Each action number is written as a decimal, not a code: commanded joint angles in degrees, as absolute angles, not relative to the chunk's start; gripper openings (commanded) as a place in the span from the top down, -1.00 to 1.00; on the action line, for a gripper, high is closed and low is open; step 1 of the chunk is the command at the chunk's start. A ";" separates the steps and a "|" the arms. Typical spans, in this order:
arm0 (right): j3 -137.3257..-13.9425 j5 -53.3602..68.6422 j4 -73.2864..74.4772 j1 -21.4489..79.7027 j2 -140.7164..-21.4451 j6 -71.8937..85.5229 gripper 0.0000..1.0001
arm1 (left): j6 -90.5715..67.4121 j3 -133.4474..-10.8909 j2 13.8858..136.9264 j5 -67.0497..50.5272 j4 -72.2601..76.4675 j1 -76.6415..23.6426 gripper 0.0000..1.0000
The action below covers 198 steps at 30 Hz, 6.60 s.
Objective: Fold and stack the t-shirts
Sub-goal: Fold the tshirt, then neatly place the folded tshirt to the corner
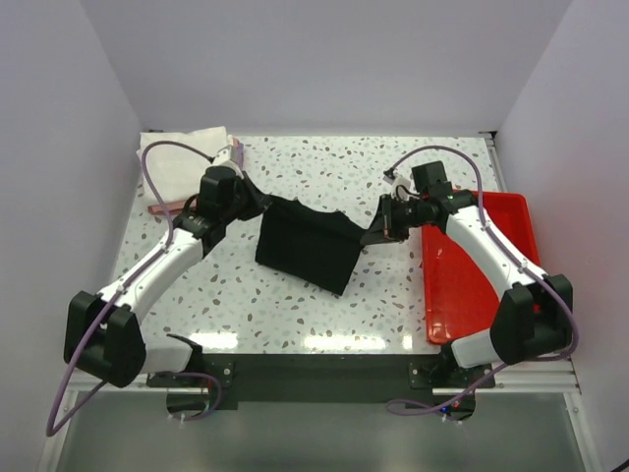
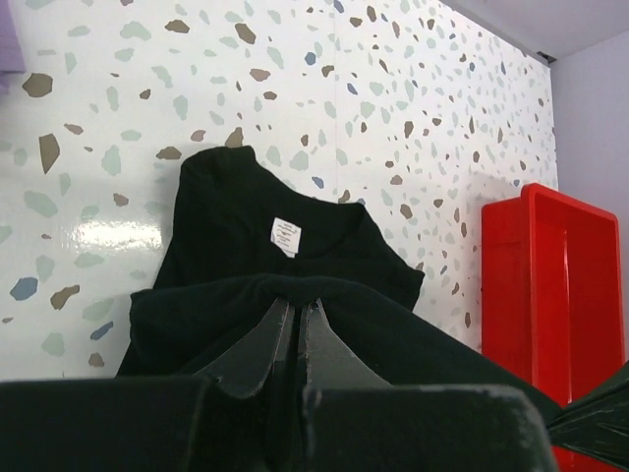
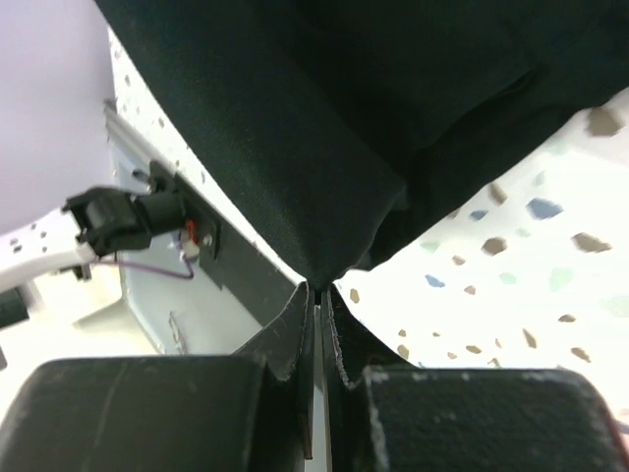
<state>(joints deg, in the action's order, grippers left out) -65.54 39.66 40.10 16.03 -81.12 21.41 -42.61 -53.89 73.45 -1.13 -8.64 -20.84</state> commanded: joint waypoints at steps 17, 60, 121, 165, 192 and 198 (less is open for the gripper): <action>-72.95 28.84 29.09 11.34 -100.45 21.62 1.00 | -39.29 -70.92 100.98 -4.92 1.94 -19.16 1.00; -60.39 37.36 10.02 31.55 -98.26 31.38 -0.98 | -41.66 -58.89 100.46 -19.42 5.97 -24.26 -1.00; -53.70 -0.62 33.58 31.47 -56.08 18.99 -0.98 | -38.67 -44.03 88.24 5.01 -6.33 -21.27 -0.50; -56.07 -3.87 31.64 20.66 -71.01 18.37 -0.98 | -28.06 -70.82 100.10 27.33 -17.93 -27.60 1.00; -55.28 -6.68 30.94 16.26 -71.98 17.93 -0.98 | 5.24 -102.55 112.50 33.14 -20.92 -16.10 1.00; -55.37 -6.24 31.02 16.17 -72.68 17.93 -0.98 | 9.13 -110.03 111.80 30.50 -24.51 -12.22 1.00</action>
<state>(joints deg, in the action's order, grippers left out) -53.80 -5.06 32.34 16.43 -72.05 18.46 3.97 -103.98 113.47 31.24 -24.56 -14.48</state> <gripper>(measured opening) 0.987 0.068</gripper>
